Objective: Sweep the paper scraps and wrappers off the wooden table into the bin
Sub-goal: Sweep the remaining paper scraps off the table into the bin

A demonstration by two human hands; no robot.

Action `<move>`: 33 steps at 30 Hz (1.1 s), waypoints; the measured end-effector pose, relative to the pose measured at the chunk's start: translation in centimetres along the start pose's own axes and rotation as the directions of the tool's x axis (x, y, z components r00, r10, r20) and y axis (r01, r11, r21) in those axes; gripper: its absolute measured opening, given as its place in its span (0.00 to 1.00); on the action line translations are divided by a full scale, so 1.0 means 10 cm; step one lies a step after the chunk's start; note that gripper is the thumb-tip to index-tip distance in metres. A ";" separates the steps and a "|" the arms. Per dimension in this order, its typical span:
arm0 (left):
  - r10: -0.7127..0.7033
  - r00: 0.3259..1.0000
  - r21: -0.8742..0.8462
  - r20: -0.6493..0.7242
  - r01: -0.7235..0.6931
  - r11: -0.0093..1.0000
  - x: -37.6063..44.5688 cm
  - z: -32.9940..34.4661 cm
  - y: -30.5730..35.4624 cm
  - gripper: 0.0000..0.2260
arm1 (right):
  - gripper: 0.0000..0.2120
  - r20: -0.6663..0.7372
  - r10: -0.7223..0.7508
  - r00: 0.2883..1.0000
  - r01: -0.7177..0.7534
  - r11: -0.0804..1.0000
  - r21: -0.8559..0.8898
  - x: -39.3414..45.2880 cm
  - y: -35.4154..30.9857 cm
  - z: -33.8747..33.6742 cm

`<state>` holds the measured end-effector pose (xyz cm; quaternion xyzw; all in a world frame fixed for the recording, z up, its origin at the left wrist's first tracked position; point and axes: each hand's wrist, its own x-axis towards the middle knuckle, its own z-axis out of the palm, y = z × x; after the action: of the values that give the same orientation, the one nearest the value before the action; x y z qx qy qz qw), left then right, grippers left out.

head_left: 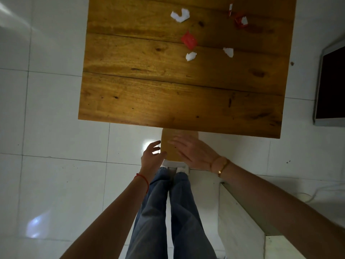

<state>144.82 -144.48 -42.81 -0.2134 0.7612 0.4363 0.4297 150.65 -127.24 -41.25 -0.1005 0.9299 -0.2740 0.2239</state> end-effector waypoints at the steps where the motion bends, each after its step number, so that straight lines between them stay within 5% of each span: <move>1: -0.002 1.000 0.000 -0.002 0.002 1.000 0.00 0.01 0.00 0.21 | 0.20 -0.025 0.006 1.000 -0.005 1.000 0.021 -0.04 0.00 0.02; 8: -0.011 1.000 0.035 0.001 0.011 0.999 -0.01 0.11 0.00 0.20 | 0.22 -0.392 0.325 0.861 -0.313 0.945 0.095 0.27 0.64 -0.57; 14: -0.027 1.000 0.035 0.013 0.027 0.999 -0.02 0.28 0.06 0.20 | 0.27 -0.380 0.555 0.740 -0.541 0.827 0.153 0.56 1.49 -1.24; 22: -0.033 0.999 0.049 0.028 0.032 0.998 -0.02 0.47 0.14 0.20 | 0.31 -0.253 0.585 0.770 -0.554 0.811 0.189 0.85 1.78 -1.45; 33: -0.054 0.999 0.032 0.009 0.053 0.998 -0.03 0.40 0.20 0.19 | 0.29 -0.172 0.209 0.963 -0.208 0.978 0.021 1.27 1.30 -1.25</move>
<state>145.44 -139.99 -42.59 -0.2248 0.7600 0.4135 0.4482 132.80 -114.60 -43.68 0.0225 0.9509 -0.2580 0.1697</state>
